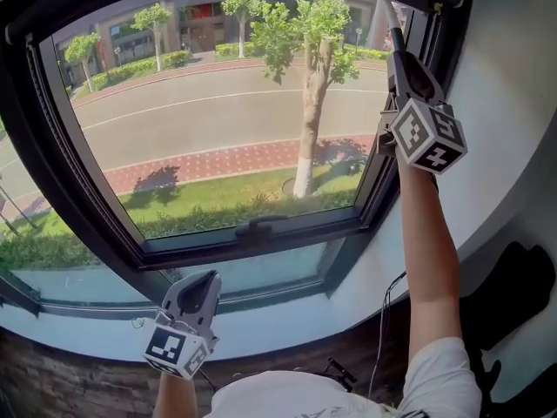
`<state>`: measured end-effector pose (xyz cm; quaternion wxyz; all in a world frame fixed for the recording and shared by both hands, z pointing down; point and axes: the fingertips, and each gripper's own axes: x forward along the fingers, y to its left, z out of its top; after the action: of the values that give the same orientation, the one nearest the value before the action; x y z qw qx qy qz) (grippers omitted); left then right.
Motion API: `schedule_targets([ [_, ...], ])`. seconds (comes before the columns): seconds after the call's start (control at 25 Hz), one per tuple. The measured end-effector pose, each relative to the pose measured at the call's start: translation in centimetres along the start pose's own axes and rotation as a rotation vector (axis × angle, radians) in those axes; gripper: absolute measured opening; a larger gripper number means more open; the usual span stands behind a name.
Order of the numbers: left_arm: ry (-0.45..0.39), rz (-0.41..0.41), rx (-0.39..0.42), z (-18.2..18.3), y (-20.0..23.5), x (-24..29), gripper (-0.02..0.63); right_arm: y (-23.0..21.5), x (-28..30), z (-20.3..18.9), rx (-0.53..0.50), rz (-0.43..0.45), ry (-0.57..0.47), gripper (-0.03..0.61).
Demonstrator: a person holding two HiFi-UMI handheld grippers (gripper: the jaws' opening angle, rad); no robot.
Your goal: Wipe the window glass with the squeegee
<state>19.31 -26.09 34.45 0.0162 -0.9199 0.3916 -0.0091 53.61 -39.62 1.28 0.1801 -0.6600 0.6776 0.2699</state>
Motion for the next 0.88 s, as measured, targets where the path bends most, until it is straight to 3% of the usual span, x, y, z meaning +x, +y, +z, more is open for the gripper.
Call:
schedule_targets([
  [0.52, 0.002, 0.025, -0.022, 0.0, 0.2, -1.3, 0.017, -0.1, 0.5, -0.7, -0.007, 0.001, 0.033, 0.100],
  [0.88, 0.001, 0.006, -0.017, 0.0, 0.1, -1.5, 0.017, 0.5, -2.2, -4.0, 0.001, 0.006, 0.087, 0.100],
])
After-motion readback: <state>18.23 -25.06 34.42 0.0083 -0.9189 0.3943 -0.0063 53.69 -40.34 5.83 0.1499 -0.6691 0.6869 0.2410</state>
